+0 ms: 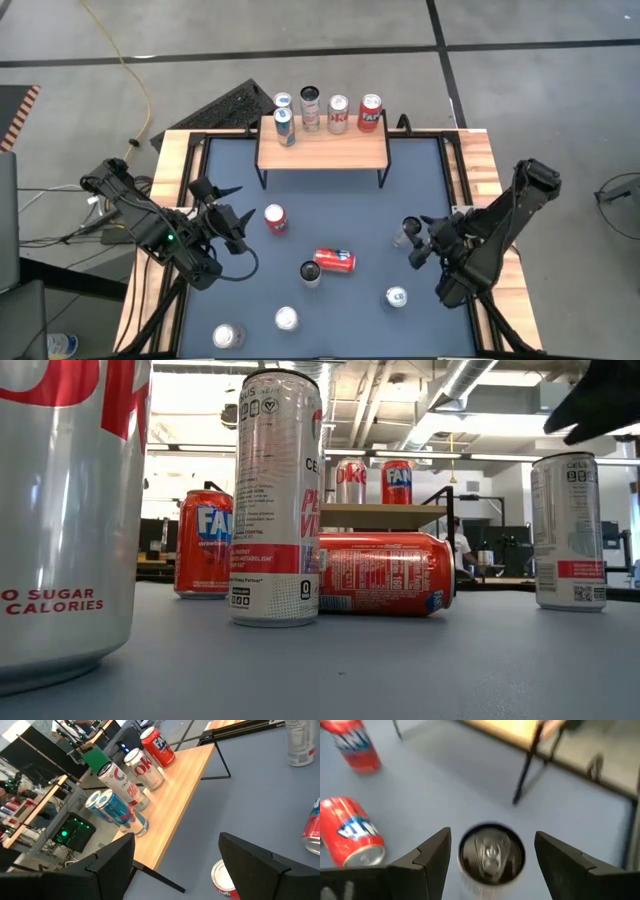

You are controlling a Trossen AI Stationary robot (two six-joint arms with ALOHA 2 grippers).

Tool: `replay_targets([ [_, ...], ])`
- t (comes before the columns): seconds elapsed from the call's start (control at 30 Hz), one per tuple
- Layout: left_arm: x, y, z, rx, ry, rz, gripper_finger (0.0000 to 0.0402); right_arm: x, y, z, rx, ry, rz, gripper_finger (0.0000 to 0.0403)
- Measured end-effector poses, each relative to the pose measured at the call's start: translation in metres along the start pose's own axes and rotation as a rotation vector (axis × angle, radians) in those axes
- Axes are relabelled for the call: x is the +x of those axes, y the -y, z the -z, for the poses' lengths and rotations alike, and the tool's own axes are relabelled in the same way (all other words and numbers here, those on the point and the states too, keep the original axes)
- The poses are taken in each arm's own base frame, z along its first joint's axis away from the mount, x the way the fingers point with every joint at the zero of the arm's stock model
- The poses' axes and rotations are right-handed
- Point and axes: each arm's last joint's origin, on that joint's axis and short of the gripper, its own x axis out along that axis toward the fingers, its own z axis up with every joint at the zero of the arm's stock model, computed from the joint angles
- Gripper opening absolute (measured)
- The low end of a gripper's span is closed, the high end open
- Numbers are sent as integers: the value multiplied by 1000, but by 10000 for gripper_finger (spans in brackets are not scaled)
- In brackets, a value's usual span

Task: Place canned beverage on shelf
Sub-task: Move the right pink soda can to the center of the table

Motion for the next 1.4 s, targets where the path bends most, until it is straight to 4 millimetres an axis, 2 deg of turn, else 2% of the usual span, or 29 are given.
replay_targets([
  [0.1,0,0,0,-1,-12,16,279,-4,-1,-22,41,-135,17,272],
  [0.37,0,1,2,11,-35,39,279,-10,6,-111,147,-336,-45,272],
  [0.53,0,1,3,25,-57,58,279,9,8,-144,72,-511,-54,272],
  [0.77,0,2,4,14,-90,104,279,38,-1,-149,-113,-652,-54,272],
  [1.0,0,3,4,2,-110,129,279,48,-5,-147,-112,-714,-47,272],
  [1.27,0,3,5,3,-118,140,279,50,-6,-117,-75,-822,27,272],
  [1.4,0,3,5,13,-117,140,279,51,-7,-108,-90,-836,31,272],
])
